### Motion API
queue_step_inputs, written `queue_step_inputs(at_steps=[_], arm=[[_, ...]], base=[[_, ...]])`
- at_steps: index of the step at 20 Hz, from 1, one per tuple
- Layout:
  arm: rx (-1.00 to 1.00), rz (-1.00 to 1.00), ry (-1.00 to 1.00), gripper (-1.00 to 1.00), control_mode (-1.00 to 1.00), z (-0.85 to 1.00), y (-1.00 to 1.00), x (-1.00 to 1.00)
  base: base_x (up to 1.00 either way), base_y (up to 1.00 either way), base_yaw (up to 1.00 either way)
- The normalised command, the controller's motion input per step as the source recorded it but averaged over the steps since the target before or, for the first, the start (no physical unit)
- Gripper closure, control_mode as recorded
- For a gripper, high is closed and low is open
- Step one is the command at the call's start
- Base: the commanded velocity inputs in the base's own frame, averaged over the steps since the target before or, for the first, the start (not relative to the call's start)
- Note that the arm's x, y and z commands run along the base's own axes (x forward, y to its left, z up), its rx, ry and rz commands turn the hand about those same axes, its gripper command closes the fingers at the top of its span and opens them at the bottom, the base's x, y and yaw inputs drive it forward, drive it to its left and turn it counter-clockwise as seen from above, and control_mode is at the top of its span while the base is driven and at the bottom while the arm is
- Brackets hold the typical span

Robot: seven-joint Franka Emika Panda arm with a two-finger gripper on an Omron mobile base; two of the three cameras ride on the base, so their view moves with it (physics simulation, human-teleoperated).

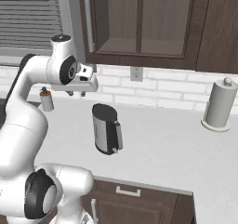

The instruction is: Navigate to the toaster.

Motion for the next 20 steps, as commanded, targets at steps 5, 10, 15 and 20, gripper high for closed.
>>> queue_step_inputs(at_steps=[5,10,15,20], arm=[[0.00,0.00,0.00,-1.00,-1.00,0.00,0.00,-0.54],[0.00,0.00,-0.21,-1.00,-1.00,0.00,-0.01,-0.98],[0.01,-0.07,-0.30,-1.00,-1.00,0.08,-0.06,-0.66],[0.02,-0.05,-0.19,-1.00,1.00,0.18,-0.05,-0.21]], base=[[0.00,0.00,0.00],[0.00,0.00,0.00],[0.00,0.00,0.00],[-0.19,0.00,-0.03]])
